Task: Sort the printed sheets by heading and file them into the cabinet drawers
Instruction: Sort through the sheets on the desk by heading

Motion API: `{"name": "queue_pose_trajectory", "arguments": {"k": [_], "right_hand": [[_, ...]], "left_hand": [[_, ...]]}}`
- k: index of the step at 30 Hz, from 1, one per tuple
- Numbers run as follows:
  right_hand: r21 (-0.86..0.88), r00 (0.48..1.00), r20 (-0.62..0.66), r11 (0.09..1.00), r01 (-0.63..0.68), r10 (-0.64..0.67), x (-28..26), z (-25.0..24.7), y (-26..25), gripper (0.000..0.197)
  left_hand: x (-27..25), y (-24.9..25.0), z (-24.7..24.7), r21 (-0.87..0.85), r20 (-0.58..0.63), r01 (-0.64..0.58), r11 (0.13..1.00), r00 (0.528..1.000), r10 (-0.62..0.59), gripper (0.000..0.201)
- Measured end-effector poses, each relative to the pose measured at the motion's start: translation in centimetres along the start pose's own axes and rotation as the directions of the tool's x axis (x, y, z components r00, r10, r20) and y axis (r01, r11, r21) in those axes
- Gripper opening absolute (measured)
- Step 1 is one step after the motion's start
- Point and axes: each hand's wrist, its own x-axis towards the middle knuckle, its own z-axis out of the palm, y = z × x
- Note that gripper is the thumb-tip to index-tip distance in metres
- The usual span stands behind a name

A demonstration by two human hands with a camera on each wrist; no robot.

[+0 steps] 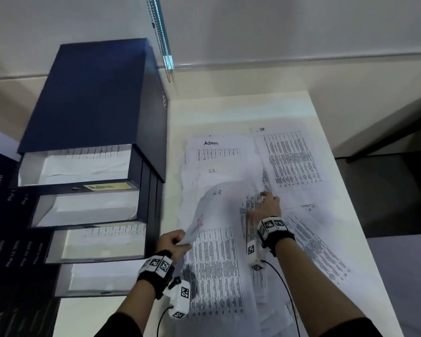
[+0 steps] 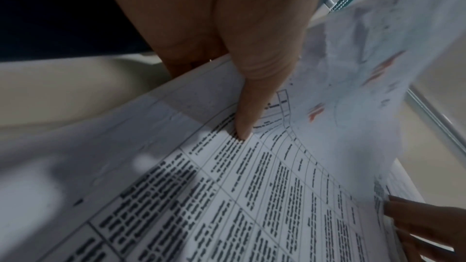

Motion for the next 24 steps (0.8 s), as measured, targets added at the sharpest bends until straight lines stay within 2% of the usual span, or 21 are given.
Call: {"name": "queue_pose_trajectory", "arguments": {"k": [2,3,5,7,11,14,17,19,20,21,23,24], "right_hand": [[-0.039,0.999,0.045,0.999,-0.029,0.031,0.2,-0.4,-0.3,0.062],[-0.073,0.998,0.048,0.997,-0.027,0.031,0.2,-0.5,-0.4,0.053],[-0.108,1.0,0.007,0.994,0.011,-0.01,-0.1,-0.4,-0.4,0.035],[-0.097,0.994,-0.052,0.992,0.086,-0.091,-0.9,0.0,-0.1,0.024],[-0.061,0.955,-0.109,0.961,0.27,-0.275,-2.5,0.7,1.8,0.019],[-0.05,0.895,-0.104,0.901,0.43,-0.433,-4.3,1.1,3.1,0.011],[-0.03,0.815,-0.102,0.821,0.57,-0.57,-6.6,1.5,4.7,0.029],[0.053,0.811,-0.146,0.814,0.578,-0.567,-7.2,1.4,5.8,0.032],[0.111,0.827,-0.178,0.824,0.555,-0.533,-7.2,1.2,6.2,0.026],[0.177,0.845,-0.199,0.829,0.53,-0.497,-7.0,0.8,6.5,0.02],[0.225,0.844,-0.239,0.818,0.529,-0.48,-6.5,0.1,6.3,0.019],[0.192,0.83,-0.247,0.814,0.548,-0.5,-6.4,-0.4,5.9,0.017]], "left_hand": [[-0.3,-0.4,-0.2,-0.002,0.002,-0.039,0.999,0.999,0.039,0.02],[-0.4,-0.3,-0.2,-0.009,-0.001,-0.048,0.999,0.999,0.048,0.026],[-0.4,-0.6,-0.1,-0.035,-0.004,-0.06,0.998,0.998,0.06,0.039],[-0.2,-1.1,-0.2,-0.059,-0.013,-0.056,0.997,0.998,0.056,0.042],[0.6,-1.8,-0.4,-0.124,0.026,-0.043,0.991,0.999,0.047,0.055],[0.4,-1.6,-0.3,-0.171,0.003,-0.046,0.984,0.999,0.048,0.06],[-0.1,-0.7,-0.2,-0.208,-0.004,-0.072,0.975,0.997,0.073,0.056],[0.1,-0.2,-0.1,-0.251,-0.036,-0.07,0.965,0.997,0.063,0.037],[0.3,0.1,0.1,-0.281,-0.042,-0.079,0.956,0.997,0.07,0.021],[0.7,0.0,0.4,-0.322,-0.034,-0.088,0.943,0.996,0.082,0.015],[0.7,-0.1,0.8,-0.381,-0.017,-0.095,0.92,0.995,0.096,0.04],[0.7,0.5,1.1,-0.401,-0.015,-0.069,0.914,0.998,0.069,0.043]]}}
